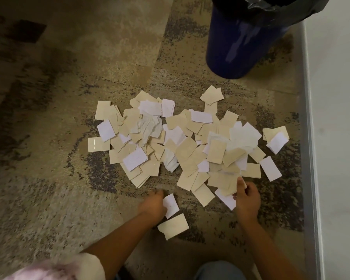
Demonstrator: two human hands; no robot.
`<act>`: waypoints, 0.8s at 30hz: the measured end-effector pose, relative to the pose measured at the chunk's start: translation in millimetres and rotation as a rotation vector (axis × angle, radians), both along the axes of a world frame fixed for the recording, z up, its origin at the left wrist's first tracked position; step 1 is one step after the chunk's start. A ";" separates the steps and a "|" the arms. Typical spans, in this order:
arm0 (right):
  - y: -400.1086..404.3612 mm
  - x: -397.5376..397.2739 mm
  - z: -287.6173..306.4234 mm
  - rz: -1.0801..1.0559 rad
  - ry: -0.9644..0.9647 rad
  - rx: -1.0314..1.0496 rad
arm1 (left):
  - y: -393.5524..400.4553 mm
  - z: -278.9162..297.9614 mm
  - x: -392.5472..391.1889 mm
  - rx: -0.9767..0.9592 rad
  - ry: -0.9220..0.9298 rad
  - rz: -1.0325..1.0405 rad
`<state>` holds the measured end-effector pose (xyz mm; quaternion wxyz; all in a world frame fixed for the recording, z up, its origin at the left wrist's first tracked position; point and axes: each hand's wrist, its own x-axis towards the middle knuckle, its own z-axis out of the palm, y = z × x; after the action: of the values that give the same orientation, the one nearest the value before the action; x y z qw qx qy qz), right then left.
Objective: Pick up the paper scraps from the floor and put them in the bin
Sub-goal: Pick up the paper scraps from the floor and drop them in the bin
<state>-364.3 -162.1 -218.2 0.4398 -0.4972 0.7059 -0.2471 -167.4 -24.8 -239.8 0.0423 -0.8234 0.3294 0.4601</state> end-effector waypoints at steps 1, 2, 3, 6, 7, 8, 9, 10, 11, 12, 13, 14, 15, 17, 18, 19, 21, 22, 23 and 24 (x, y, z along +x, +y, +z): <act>0.4 -3.2 -1.5 -0.052 0.006 0.008 | 1.9 -0.4 -1.3 -0.027 0.018 0.033; 0.6 -7.3 -3.7 -0.107 0.000 0.027 | 4.5 0.0 -2.1 -0.058 0.035 0.069; 0.6 -11.6 -5.5 -0.157 -0.017 0.044 | 7.1 1.1 -2.4 -0.085 0.045 0.098; 0.3 -26.3 -10.3 -0.220 -0.057 0.082 | 14.2 4.7 -3.4 -0.111 0.043 0.070; 0.7 -31.0 -11.2 -0.211 -0.081 0.106 | 16.2 5.0 -4.3 -0.096 0.051 0.041; 1.5 -35.2 -11.6 -0.183 -0.098 0.142 | 17.7 5.3 -5.3 -0.071 0.065 0.022; 2.3 -39.4 -13.3 -0.132 -0.081 0.176 | 18.1 4.8 -6.1 -0.047 0.081 0.014; 3.1 -44.0 -16.3 -0.069 -0.030 0.215 | 18.0 4.8 -6.5 -0.027 0.096 0.017; 4.5 -48.5 -19.7 -0.007 0.033 0.254 | 16.9 4.9 -6.8 -0.017 0.109 0.023; 5.6 -52.0 -22.1 0.031 0.087 0.296 | 14.7 6.3 -7.3 -0.016 0.120 0.031; 6.8 -54.6 -23.7 0.058 0.135 0.327 | 11.8 8.3 -7.9 -0.022 0.130 0.050; 7.7 -56.7 -25.1 0.073 0.174 0.347 | 8.7 10.1 -8.2 -0.037 0.140 0.089; 7.9 -58.2 -26.7 0.092 0.206 0.354 | 5.2 11.3 -7.8 -0.056 0.144 0.136; 8.7 -58.9 -26.2 0.130 0.253 0.350 | 0.3 13.1 -7.6 -0.079 0.141 0.148; 9.2 -57.8 -25.0 0.165 0.275 0.339 | -0.8 13.6 -8.3 -0.059 0.152 0.075; 10.0 -56.9 -24.2 0.213 0.305 0.329 | 0.1 13.7 -10.0 -0.021 0.166 -0.020; 11.0 -53.2 -21.6 0.300 0.367 0.329 | 6.1 14.3 -16.4 0.066 0.146 -0.219; 11.1 -51.1 -20.6 0.323 0.394 0.340 | 9.9 11.8 -20.1 0.101 0.113 -0.294; 11.3 -49.1 -20.0 0.338 0.415 0.348 | 13.3 10.1 -23.2 0.119 0.072 -0.350; 11.0 -47.3 -19.0 0.342 0.427 0.360 | 16.0 8.3 -25.4 0.128 0.036 -0.386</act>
<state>-411.5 -151.1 -237.2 0.3977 -0.5634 0.7209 0.0688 -192.8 -8.8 -231.4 0.1759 -0.7321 0.4521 0.4782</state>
